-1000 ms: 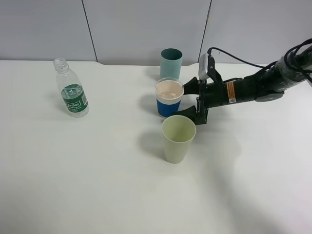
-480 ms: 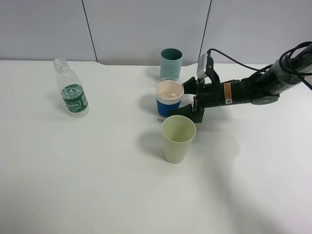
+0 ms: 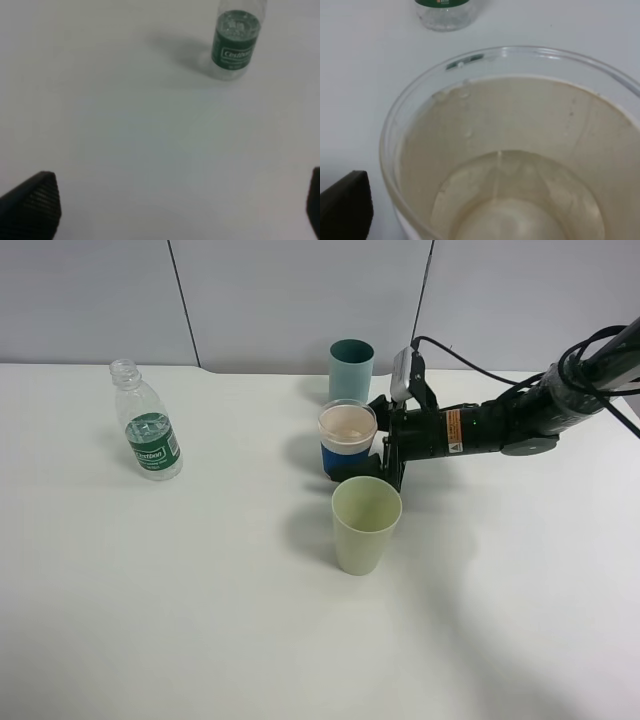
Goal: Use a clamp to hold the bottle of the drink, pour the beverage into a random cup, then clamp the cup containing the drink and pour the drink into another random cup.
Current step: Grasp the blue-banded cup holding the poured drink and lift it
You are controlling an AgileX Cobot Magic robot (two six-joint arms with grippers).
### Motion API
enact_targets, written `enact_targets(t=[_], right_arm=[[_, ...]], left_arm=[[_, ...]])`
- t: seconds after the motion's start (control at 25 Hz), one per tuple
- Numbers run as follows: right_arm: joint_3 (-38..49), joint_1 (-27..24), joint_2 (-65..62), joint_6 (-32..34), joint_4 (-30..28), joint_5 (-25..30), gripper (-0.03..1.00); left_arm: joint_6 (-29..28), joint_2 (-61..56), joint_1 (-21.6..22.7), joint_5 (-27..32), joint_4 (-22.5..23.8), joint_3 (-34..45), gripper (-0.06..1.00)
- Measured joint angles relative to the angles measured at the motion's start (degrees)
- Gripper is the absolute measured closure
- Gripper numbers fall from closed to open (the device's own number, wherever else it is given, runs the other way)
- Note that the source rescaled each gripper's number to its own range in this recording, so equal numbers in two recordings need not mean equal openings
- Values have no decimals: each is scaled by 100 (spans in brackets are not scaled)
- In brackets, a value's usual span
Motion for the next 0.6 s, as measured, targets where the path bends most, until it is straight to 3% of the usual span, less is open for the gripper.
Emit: enact_targets(t=[0.4, 0.48, 0.6], right_arm=[[0, 55, 0, -50, 229, -1, 28], [0, 55, 0, -54, 241, 5, 42], [-4, 55, 0, -34, 273, 10, 79]], left_arm=[[0, 0, 0, 0, 0, 0, -6], [0, 0, 0, 0, 0, 0, -6], [0, 0, 0, 0, 0, 0, -6]])
